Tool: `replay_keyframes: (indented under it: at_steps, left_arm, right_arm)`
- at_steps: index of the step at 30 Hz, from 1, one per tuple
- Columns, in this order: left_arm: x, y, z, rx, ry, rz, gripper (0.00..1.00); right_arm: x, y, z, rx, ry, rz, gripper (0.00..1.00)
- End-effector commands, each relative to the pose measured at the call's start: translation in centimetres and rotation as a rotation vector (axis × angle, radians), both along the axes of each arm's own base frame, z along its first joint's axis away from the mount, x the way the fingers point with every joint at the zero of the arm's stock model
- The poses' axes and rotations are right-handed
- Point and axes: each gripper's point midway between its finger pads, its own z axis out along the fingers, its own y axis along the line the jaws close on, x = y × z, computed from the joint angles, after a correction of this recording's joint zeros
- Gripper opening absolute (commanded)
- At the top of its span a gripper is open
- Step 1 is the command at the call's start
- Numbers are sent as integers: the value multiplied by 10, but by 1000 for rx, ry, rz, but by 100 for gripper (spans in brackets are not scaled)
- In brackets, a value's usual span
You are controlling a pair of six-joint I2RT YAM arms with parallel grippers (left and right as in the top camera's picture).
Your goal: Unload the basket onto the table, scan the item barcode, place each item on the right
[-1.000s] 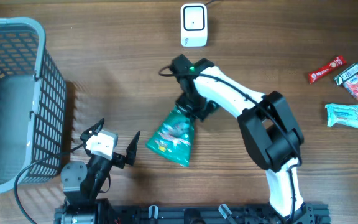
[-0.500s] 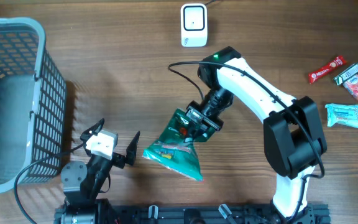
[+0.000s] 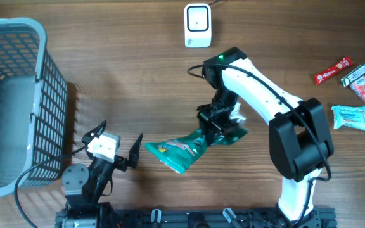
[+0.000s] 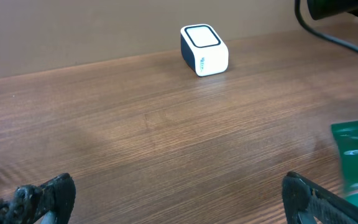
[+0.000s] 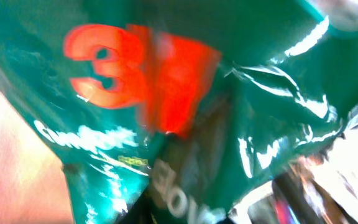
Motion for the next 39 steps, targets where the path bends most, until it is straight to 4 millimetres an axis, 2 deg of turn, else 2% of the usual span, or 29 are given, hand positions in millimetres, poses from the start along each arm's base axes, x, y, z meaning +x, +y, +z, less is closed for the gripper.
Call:
replay_keyframes:
  at_steps: [1, 2, 6, 7, 8, 11, 13, 15, 17, 19, 21, 22, 23, 24, 27, 28, 29, 31, 34, 36, 37, 39]
  left_arm:
    - [-1, -1, -1, -11, 1, -8, 100]
    - [-1, -1, -1, -11, 1, -8, 100]
    - [-1, -1, -1, -11, 1, -8, 100]
    - [-1, -1, -1, -11, 1, -8, 100]
    - [-1, -1, -1, -11, 1, -8, 100]
    - [-1, -1, -1, -11, 1, -8, 100]
    - [-1, -2, -1, -11, 1, -8, 100]
    - [-1, -1, -1, -11, 1, -8, 100]
    - [-1, -1, -1, -11, 1, -8, 100]
    - [-1, -1, -1, -11, 1, -8, 100]
    - [-1, -2, -1, -11, 1, -8, 100]
    - [-1, -1, -1, -11, 1, -8, 100]
    - [-1, -1, -1, -11, 1, -8, 100]
    - [-1, -1, -1, -11, 1, -8, 100]
    - [-1, -1, -1, -11, 1, -8, 100]
    - [-1, -1, -1, -11, 1, -8, 100]
    - [-1, -1, -1, -11, 1, -8, 100]
    - [-1, -1, -1, -11, 1, -8, 100]
    - [-1, -1, -1, -11, 1, -8, 100]
    - [-1, -1, -1, -11, 1, -8, 100]
    - [-1, -1, -1, -11, 1, -8, 100]
    - [-1, -1, -1, -11, 1, -8, 100]
  right_arm:
    - [32, -38, -19, -199, -198, 100, 49]
    - [38, -32, -22, -135, -233, 173, 49]
    - [64, -13, -30, 83, -391, 470, 65]
    - [73, -12, -32, 145, -449, 634, 69]
    - [77, -11, -33, 172, -474, 706, 73]
    - [85, -7, -34, 327, -541, 1067, 75]
    - [84, -8, -35, 386, -545, 1204, 75]
    - [79, -8, -39, 416, -533, 1244, 75]
    - [59, -1, -46, 565, -515, 1319, 75]
    - [40, 2, -53, 705, -496, 1437, 71]
    - [40, -7, -66, 659, -476, 1493, 67]
    - [48, -13, -73, 597, -485, 1522, 100]
    - [54, -18, -77, 546, -487, 1527, 100]
    - [57, -22, -78, 503, -478, 1519, 83]
    - [43, -16, -73, 587, -459, 1478, 26]
    - [35, -12, -71, 627, -448, 1453, 11]
    - [30, -8, -69, 662, -447, 1431, 5]
    - [24, -1, -65, 718, -452, 1394, 5]
    - [30, 6, -69, 711, -498, 1363, 4]
    - [34, 8, -81, 692, -538, 1351, 5]
    - [32, 3, -94, 657, -536, 1329, 5]
    - [13, -6, -115, 645, -506, 1290, 4]
